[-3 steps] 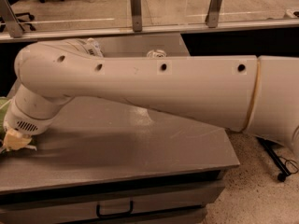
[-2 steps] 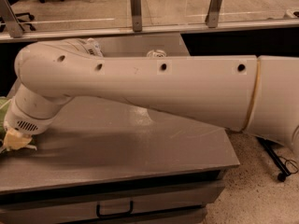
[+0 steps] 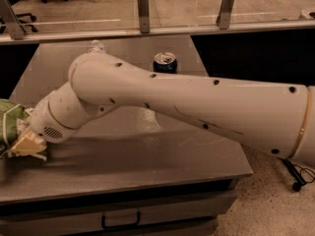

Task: Pick green jalapeno chip bag

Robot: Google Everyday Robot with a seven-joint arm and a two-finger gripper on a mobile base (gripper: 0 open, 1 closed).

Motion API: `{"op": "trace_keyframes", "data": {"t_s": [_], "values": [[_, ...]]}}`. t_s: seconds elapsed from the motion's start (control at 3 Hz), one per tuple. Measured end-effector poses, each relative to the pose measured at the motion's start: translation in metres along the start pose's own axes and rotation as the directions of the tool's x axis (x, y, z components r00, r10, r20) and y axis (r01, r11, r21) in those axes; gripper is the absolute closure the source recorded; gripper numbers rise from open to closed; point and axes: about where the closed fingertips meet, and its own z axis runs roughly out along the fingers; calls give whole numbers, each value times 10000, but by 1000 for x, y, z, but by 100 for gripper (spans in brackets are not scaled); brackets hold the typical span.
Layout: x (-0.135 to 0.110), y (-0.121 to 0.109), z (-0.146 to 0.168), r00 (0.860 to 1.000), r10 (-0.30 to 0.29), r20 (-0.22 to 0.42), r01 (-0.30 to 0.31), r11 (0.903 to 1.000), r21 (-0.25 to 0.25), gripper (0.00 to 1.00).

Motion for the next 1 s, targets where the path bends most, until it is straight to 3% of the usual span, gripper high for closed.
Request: {"op": "trace_keyframes", "data": {"t_s": [0.33,0.67,1.0], "values": [[-15,16,-18,9814,378,1881,-246,9971,-719,100],[-19,8,-63,9483,-16,3174,152,9991,-404,100],[1,-7,-94,9472,-331,3190,196,9988,454,100]]}}
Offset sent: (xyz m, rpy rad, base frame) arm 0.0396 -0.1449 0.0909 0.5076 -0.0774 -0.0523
